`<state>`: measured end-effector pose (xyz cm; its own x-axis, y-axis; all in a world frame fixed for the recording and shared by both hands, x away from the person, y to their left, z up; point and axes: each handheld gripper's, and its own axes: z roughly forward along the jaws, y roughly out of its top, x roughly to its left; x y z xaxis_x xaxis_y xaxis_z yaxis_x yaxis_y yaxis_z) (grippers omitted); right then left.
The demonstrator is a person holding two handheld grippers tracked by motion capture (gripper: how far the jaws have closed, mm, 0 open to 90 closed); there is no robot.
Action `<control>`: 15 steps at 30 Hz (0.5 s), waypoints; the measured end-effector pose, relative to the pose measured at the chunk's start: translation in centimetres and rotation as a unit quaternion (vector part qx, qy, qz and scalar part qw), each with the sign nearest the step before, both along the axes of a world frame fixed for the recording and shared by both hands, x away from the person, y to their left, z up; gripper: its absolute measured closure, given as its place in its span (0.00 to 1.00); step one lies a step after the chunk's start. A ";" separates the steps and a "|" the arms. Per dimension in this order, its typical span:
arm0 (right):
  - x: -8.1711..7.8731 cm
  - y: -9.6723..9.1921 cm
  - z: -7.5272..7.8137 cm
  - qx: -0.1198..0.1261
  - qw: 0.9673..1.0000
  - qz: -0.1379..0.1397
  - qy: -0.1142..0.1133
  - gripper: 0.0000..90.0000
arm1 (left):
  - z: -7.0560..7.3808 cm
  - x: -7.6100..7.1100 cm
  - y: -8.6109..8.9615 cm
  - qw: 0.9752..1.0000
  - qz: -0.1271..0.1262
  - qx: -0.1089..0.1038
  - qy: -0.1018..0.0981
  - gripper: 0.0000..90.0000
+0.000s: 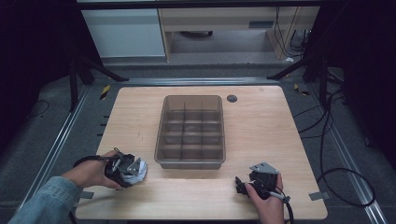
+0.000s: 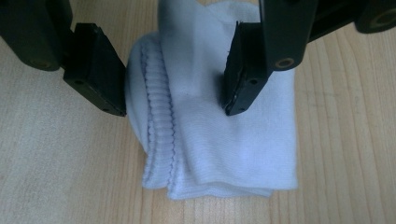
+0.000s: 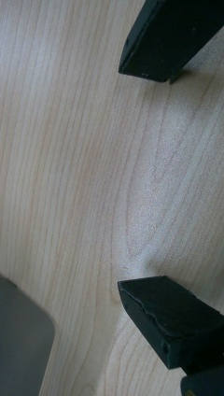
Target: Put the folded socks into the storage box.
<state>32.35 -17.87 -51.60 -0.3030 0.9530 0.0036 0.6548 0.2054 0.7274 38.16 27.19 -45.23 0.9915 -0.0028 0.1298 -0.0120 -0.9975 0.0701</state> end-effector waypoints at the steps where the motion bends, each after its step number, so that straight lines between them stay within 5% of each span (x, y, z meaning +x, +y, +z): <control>1: 0.0 0.0 0.0 0.000 1.000 0.000 0.000 0.01 | 0.0 0.1 0.0 1.000 -0.001 0.000 0.002 0.45; 7: 0.0 0.0 0.0 0.000 1.000 0.000 0.000 0.01 | -0.1 0.2 -0.1 1.000 -0.012 0.003 -0.002 0.48; 15: 0.0 0.0 0.0 0.000 1.000 0.000 0.000 0.01 | 0.3 0.8 0.0 1.000 -0.009 -0.003 0.013 0.70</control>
